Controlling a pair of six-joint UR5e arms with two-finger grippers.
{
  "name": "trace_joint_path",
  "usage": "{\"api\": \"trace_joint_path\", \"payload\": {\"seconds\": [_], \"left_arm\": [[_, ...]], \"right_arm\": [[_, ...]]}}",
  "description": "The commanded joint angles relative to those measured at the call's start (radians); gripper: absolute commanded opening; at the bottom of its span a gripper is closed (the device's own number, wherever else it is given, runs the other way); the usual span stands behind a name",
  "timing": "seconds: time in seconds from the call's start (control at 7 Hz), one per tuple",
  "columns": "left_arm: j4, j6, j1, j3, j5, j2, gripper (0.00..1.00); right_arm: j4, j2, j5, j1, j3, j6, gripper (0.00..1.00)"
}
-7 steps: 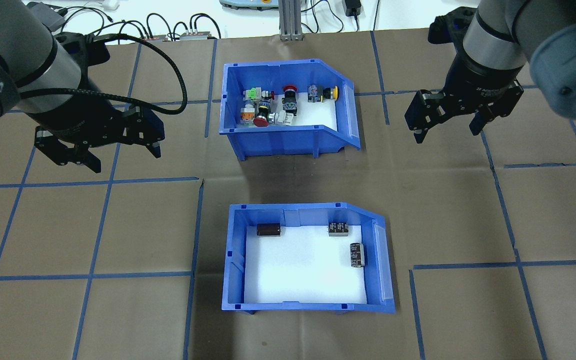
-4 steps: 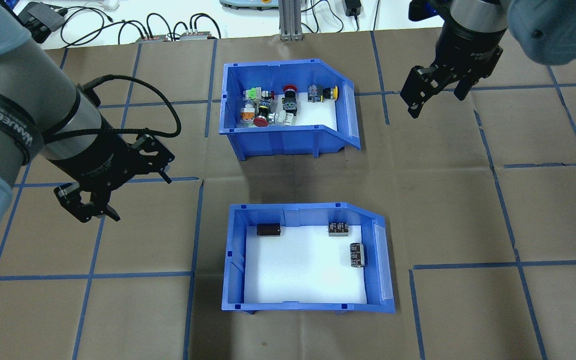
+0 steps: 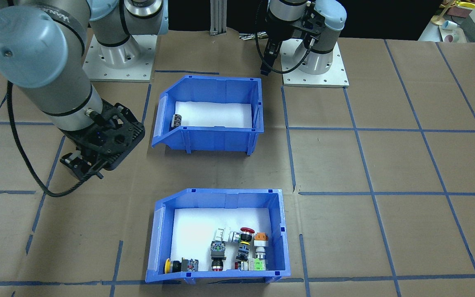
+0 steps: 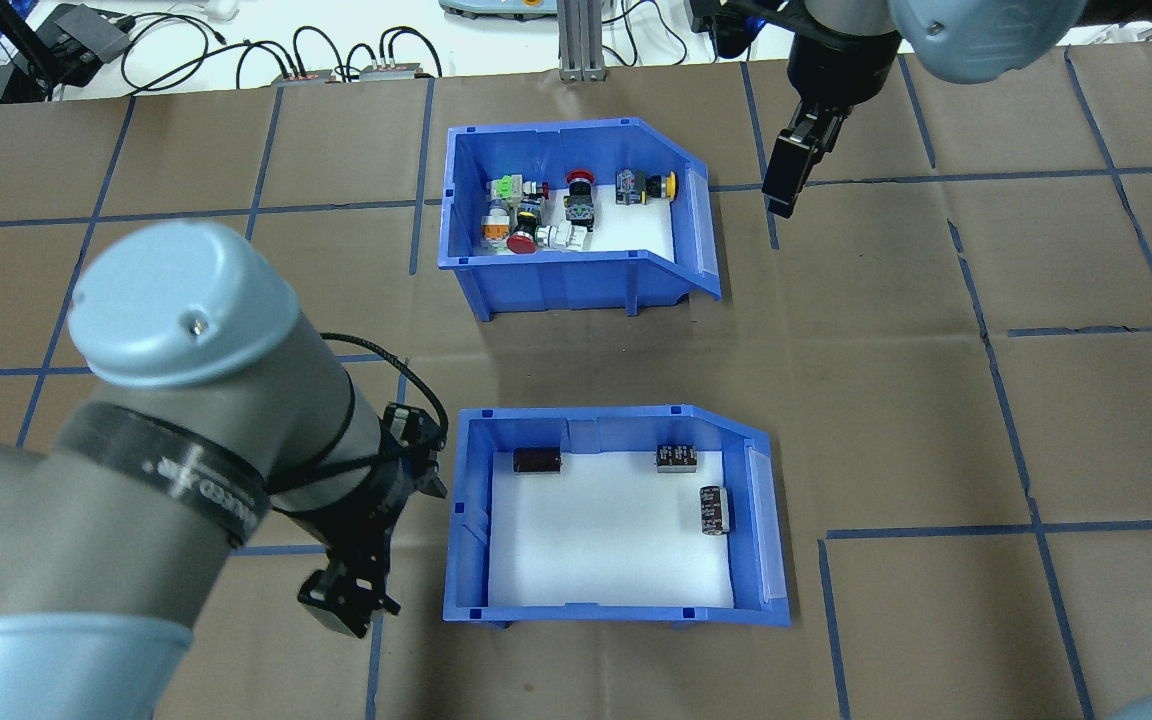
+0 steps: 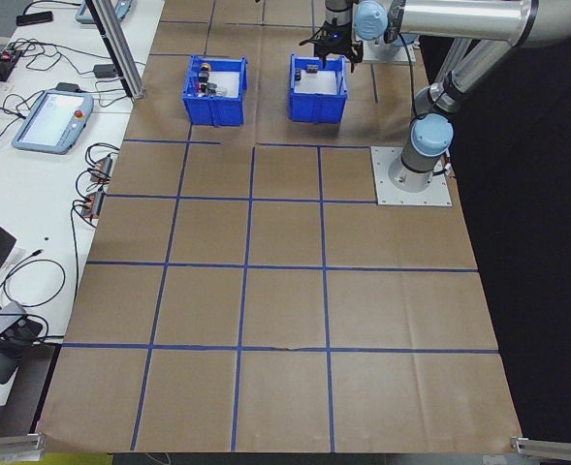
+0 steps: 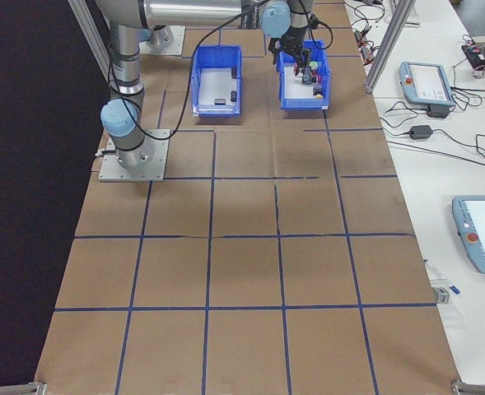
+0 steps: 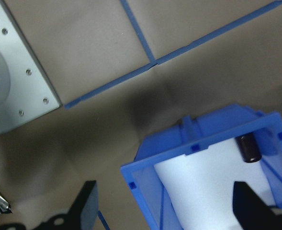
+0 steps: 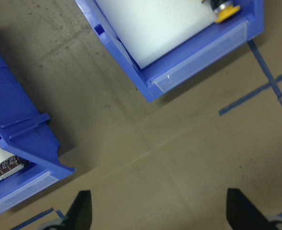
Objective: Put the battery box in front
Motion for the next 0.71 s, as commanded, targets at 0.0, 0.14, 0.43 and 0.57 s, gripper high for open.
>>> {"api": "trace_joint_path", "payload": {"seconds": [0.0, 0.14, 0.43, 0.57], "left_arm": [[0.219, -0.253, -0.093, -0.145, -0.030, 0.026, 0.99], [0.308, -0.362, -0.157, -0.184, -0.027, 0.012, 0.99], [0.606, -0.493, -0.230, -0.261, -0.021, -0.060, 0.98], [0.616, -0.506, -0.241, -0.261, -0.024, -0.095, 0.98]], "right_arm": [[-0.004, 0.087, -0.005, 0.092, -0.075, -0.158, 1.00], [-0.030, 0.122, -0.005, 0.127, -0.108, -0.225, 1.00], [-0.061, 0.205, -0.005, 0.216, -0.186, -0.240, 1.00], [-0.061, 0.250, -0.005, 0.262, -0.230, -0.241, 1.00]]}}
